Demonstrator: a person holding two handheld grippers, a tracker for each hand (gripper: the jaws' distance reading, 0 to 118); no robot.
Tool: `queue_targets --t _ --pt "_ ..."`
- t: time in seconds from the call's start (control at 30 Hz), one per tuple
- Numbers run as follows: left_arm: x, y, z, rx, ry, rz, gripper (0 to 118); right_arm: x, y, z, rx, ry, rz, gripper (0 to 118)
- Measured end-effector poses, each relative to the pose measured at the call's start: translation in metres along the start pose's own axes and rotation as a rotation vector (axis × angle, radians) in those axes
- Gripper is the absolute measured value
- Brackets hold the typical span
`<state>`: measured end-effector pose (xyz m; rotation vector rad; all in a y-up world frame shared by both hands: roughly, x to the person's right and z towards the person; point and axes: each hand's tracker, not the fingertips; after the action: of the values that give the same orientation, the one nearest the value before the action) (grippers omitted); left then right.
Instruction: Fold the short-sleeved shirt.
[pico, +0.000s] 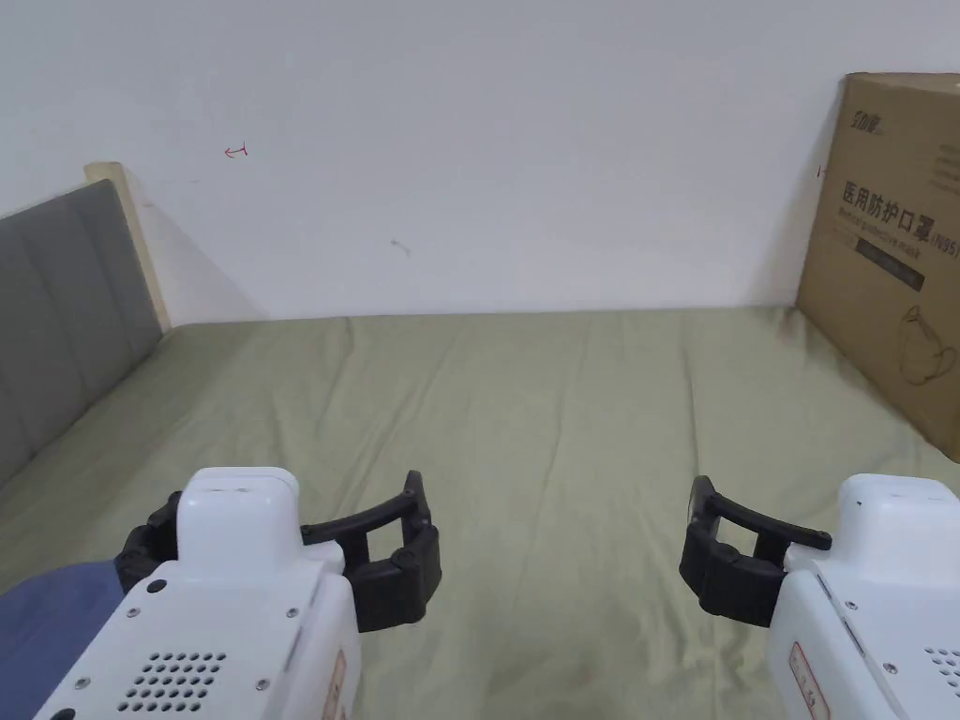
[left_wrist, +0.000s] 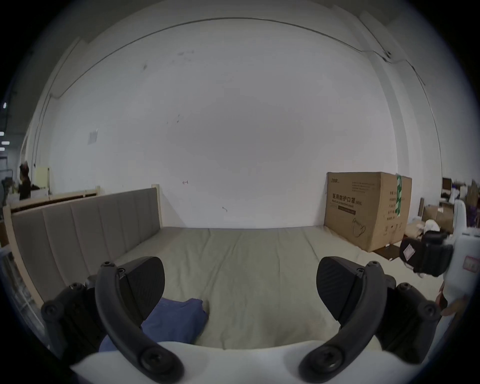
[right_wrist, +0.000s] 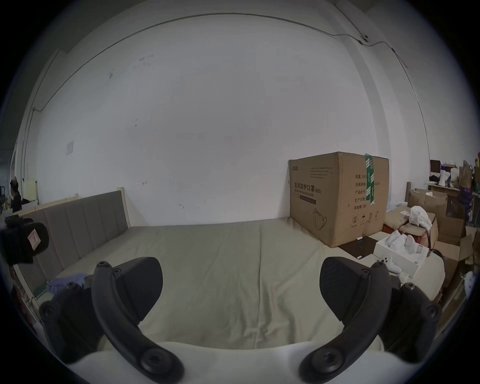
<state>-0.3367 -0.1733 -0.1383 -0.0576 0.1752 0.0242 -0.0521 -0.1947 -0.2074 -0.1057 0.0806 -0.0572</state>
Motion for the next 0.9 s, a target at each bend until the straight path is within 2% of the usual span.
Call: queue_targets --t 0.1,0.13,0.17,0.2,0.23,0.27,0.3,0.33,0.43,0.5,0.53,0.6,0.77,0.9 --pt "-0.006 0.005 -0.002 0.006 0.003 -0.004 115 -0.001 0.005 0.000 -0.015 -0.003 -0.010 118" --pt "-0.006 0.004 -0.001 0.018 0.014 -0.010 109 -0.001 0.006 0.000 -0.021 0.001 -0.013 117" --pt "-0.008 0.005 0.001 0.024 0.027 -0.015 99 -0.002 0.006 0.001 -0.021 -0.004 -0.010 116" --pt "-0.008 0.005 0.003 0.032 0.028 -0.020 80 -0.003 0.006 0.002 -0.010 -0.026 0.011 110" --pt "-0.009 0.005 0.006 0.038 0.025 -0.023 46 -0.005 0.006 0.004 0.000 -0.044 0.053 83" --pt "-0.009 0.005 0.006 0.040 0.025 -0.021 23 -0.007 0.005 0.005 0.006 -0.049 0.086 43" --pt "-0.010 0.005 0.005 0.038 0.022 -0.017 16 -0.010 0.004 0.007 0.014 -0.057 0.104 20" --pt "-0.012 0.003 0.003 0.030 0.014 -0.014 12 -0.011 0.003 0.006 0.027 -0.087 0.101 13" --pt "-0.014 -0.002 0.001 0.001 -0.016 -0.034 0 -0.008 0.003 0.004 -0.011 -0.036 0.069 12" --pt "-0.015 -0.001 0.002 0.001 -0.040 -0.025 0 -0.009 0.001 0.004 -0.010 -0.041 0.077 1" --pt "-0.014 -0.001 0.002 0.002 -0.041 -0.018 0 -0.009 0.001 0.005 -0.003 -0.041 0.078 0" --pt "-0.014 0.000 0.002 0.003 -0.049 -0.009 0 -0.010 0.003 0.003 -0.024 0.004 0.089 0" --pt "-0.016 0.004 0.001 -0.004 -0.032 -0.013 0 -0.014 0.003 0.004 -0.021 -0.013 0.116 0" --pt "-0.019 0.005 0.002 -0.009 -0.012 -0.018 0 -0.015 0.007 0.003 -0.029 0.003 0.099 0"
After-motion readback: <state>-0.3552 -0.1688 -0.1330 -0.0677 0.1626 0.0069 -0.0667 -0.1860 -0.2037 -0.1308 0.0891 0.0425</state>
